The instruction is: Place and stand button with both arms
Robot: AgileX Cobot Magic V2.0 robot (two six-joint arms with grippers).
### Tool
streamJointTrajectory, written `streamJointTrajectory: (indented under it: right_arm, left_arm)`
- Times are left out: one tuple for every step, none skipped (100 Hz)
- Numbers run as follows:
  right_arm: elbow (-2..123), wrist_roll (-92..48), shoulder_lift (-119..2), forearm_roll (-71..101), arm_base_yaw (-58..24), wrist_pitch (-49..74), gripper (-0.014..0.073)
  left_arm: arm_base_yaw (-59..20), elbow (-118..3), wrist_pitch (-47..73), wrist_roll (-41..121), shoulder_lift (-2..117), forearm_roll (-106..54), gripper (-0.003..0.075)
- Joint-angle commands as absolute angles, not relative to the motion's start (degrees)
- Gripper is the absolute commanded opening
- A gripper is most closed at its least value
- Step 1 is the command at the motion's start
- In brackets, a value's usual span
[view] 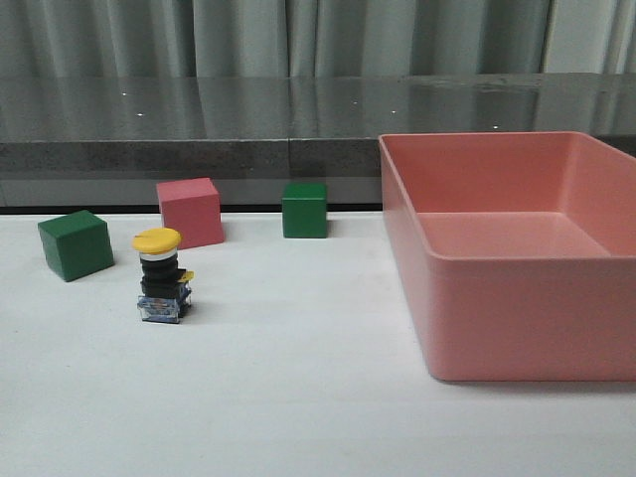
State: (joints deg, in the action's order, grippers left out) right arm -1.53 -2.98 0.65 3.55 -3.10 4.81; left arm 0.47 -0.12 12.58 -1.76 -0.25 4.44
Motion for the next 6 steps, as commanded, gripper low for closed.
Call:
streamJointTrajectory:
  right_arm:
    - [-0.7, -3.0, 1.8, 3.0, -2.7, -0.4, -0.0076]
    - [-0.7, -3.0, 1.8, 3.0, -2.7, -0.4, -0.0076]
    - [-0.7, -3.0, 1.8, 3.0, -2.7, -0.4, -0.0076]
    - [-0.7, -3.0, 1.8, 3.0, -2.7, -0.4, -0.0076]
    - [-0.7, -3.0, 1.8, 3.0, -2.7, -0.4, -0.0076]
    - [-0.7, -3.0, 1.8, 3.0, -2.7, -0.4, -0.0076]
  left_arm:
    - [0.6, 2.6, 8.4, -2.4, -2.1, 4.5, -0.0020]
    - [0.6, 2.6, 8.4, -2.4, -2.1, 4.5, -0.0020]
    - [0.6, 2.6, 8.4, -2.4, -2.1, 4.5, -0.0020]
    - [0.6, 2.6, 8.4, -2.4, -2.1, 4.5, -0.0020]
    - [0.6, 2.6, 8.4, -2.4, -2.1, 4.5, -0.0020]
    - [0.6, 2.6, 8.4, -2.4, -2.1, 4.5, -0.0020]
